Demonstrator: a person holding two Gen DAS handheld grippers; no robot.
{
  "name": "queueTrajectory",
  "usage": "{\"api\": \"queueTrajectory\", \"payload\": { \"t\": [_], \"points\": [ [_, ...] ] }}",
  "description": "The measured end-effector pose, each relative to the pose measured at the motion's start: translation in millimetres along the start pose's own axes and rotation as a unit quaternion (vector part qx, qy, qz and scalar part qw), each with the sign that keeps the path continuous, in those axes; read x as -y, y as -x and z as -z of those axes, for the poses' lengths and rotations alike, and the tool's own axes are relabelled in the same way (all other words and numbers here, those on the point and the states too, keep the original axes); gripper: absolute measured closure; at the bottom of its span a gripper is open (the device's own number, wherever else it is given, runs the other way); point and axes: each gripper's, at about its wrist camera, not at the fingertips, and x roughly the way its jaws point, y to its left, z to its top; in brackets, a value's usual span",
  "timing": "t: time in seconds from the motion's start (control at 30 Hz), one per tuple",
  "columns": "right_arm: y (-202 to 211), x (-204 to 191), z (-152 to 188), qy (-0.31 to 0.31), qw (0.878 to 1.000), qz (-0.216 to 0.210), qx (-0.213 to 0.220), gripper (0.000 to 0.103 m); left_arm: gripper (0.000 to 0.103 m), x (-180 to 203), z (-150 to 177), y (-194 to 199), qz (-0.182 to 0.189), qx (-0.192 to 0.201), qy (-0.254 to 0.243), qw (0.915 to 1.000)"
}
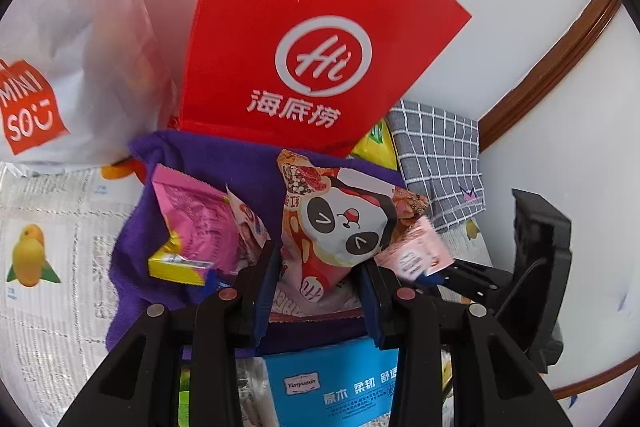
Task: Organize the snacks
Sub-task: 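Open both grippers to drop the pink snack and panda bag on the towel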
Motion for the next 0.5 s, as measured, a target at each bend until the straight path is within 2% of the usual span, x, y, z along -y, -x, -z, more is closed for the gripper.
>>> {"api": "queueTrajectory", "payload": {
  "t": [0.17,0.37,0.5],
  "points": [
    [-18,-2,5,0.028,0.999,0.017,-0.03,0.07,0.068,-3,3,-14,-0.001,-0.025,0.005,0.9997],
    [-25,6,6,0.014,0.999,0.005,-0.042,0.065,0.068,-4,5,-27,-0.03,-0.035,0.004,0.9989],
    [-26,10,4,0.006,0.999,0.005,-0.039,0.053,0.068,-2,7,-38,-0.026,-0.047,0.006,0.9985]
  ]
}}
